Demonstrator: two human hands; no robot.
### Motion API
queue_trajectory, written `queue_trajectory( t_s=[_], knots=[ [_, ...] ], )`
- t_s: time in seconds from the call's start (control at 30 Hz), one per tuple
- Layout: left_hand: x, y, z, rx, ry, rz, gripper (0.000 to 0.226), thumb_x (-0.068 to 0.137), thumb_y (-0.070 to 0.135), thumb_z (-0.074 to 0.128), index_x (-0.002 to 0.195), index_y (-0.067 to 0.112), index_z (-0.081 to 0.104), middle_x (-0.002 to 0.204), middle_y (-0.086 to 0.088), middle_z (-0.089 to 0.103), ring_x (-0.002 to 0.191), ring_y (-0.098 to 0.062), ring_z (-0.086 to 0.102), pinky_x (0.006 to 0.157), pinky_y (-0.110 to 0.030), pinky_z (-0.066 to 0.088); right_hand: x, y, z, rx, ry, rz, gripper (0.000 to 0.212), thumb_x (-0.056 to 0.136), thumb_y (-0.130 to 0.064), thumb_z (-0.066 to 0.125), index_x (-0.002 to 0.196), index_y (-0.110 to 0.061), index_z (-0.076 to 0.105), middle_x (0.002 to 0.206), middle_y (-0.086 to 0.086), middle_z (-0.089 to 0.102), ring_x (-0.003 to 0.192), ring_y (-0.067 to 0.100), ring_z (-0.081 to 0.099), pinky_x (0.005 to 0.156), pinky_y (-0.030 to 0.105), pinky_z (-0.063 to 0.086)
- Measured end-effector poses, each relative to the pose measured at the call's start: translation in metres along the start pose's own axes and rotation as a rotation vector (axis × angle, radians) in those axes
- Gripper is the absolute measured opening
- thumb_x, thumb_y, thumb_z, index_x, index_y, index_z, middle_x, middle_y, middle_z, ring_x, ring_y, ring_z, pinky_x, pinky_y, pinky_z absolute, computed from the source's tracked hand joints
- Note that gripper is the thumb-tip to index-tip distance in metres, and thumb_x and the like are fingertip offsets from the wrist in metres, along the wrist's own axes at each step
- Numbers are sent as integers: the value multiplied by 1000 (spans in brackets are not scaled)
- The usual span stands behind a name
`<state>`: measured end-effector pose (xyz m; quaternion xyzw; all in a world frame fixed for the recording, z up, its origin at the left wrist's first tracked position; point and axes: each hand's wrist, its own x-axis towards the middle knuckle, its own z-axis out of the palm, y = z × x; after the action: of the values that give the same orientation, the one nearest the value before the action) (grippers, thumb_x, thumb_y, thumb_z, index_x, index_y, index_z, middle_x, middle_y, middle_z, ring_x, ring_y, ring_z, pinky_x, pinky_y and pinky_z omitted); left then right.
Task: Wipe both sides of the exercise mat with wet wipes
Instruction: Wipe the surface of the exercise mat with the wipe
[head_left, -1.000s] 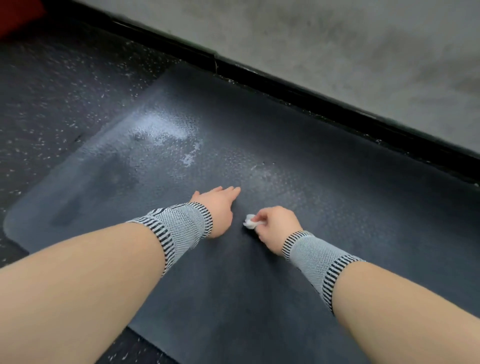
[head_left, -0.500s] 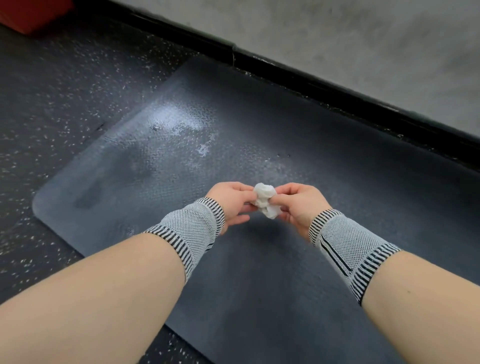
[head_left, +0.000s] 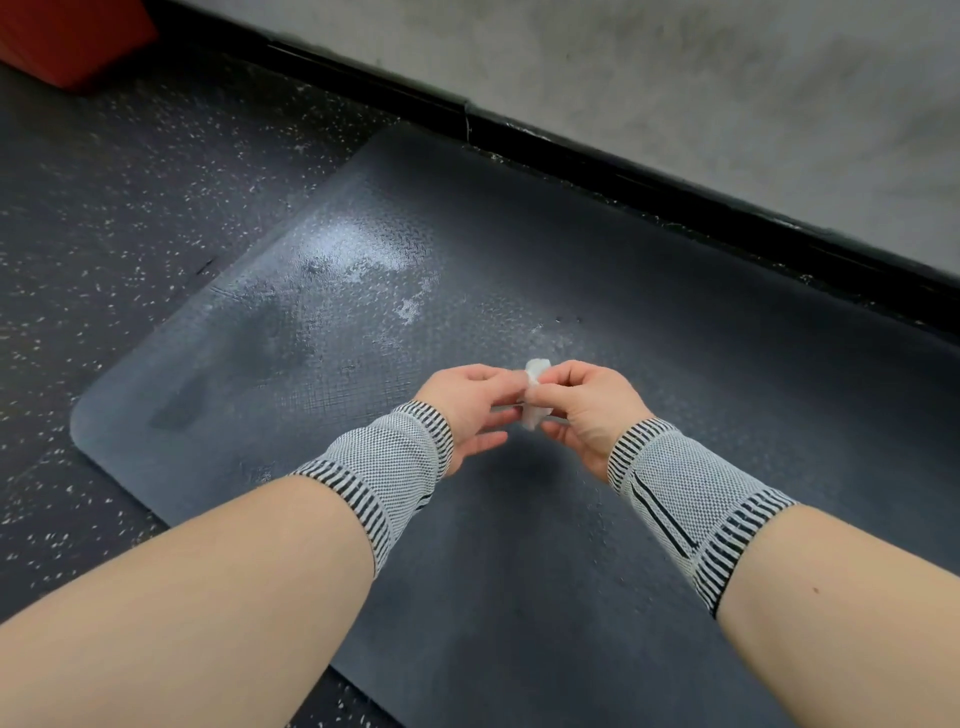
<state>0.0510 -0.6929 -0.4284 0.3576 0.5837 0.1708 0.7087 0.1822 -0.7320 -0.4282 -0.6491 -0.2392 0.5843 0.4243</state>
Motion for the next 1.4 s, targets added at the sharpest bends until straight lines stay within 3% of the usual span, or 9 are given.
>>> queue_trajectory(
  t_s=[0.17, 0.27, 0.43, 0.7, 0.83, 1.0, 1.13, 1.27, 1.4],
  knots=[
    [6, 2, -1, -60, -25, -5, 11, 94, 12, 59, 87, 18, 64, 78, 2, 72, 71, -12, 69, 70, -30, 50, 4, 1, -2, 104, -16, 50, 5, 86, -12, 63, 88, -15, 61, 84, 5, 67, 69, 14, 57, 61, 25, 44],
    [10, 1, 2, -97, -50, -17, 13, 95, 11, 57, 85, 15, 62, 72, -1, 70, 65, -14, 67, 67, -30, 52, 7, 2, -5, 57, -31, 46, 24, 87, -8, 61, 110, -16, 62, 98, 8, 67, 68, 15, 56, 53, 22, 40],
    [12, 2, 7, -40, -98, -9, 8, 90, 20, 67, 92, 16, 60, 82, -3, 70, 73, -15, 67, 63, -26, 50, 13, 2, -12, -96, 36, 17, 10, 81, -2, 65, 82, -12, 66, 70, 4, 61, 55, 9, 49, 47, 21, 34],
    [27, 0, 2, 23, 109, 32, 22, 87, 10, 71, 76, 19, 55, 81, -3, 68, 66, -8, 62, 51, -20, 43, 27, 0, -22, -22, 151, 4, 13, 81, -5, 67, 74, -13, 60, 79, 9, 64, 75, 21, 61, 67, 33, 48],
    [25, 2, 9, -19, 36, 7, 20, 90, 9, 64, 76, 18, 53, 80, -2, 70, 69, -12, 65, 59, -25, 49, 30, -1, -16, -536, 313, -209, 19, 79, -18, 67, 67, -21, 52, 67, -6, 56, 63, 13, 51, 62, 27, 43],
    [26, 9, 14, -129, 5, 21, 5, 93, 11, 61, 90, 9, 57, 80, -8, 70, 66, -18, 69, 60, -29, 56, 27, -3, -7, -590, 142, -276, 9, 79, -22, 68, 71, -22, 63, 68, -8, 62, 63, 7, 56, 64, 23, 45],
    [32, 9, 14, -139, -29, -39, 25, 96, 29, 58, 106, 7, 66, 103, -7, 72, 89, -22, 70, 81, -37, 55, 30, 5, -14, -753, 71, -311, 12, 76, -32, 70, 85, -24, 69, 80, -9, 68, 77, 9, 62, 75, 25, 49],
    [39, 18, 26, 78, -45, 32, 12, 93, 28, 62, 92, 17, 69, 93, 0, 74, 94, -17, 69, 83, -34, 51, 42, 1, -29, -843, 165, -363, 5, 83, -26, 65, 84, -28, 70, 77, -9, 68, 77, 12, 62, 76, 26, 48],
    [61, 37, 31, 811, 165, 373, 18, 89, 26, 65, 107, 26, 69, 104, 6, 68, 96, -12, 62, 89, -24, 47, 60, -16, -54, -859, 240, -338, 15, 87, -37, 62, 80, -27, 72, 71, -10, 66, 75, 11, 59, 72, 24, 43]
  ],
)
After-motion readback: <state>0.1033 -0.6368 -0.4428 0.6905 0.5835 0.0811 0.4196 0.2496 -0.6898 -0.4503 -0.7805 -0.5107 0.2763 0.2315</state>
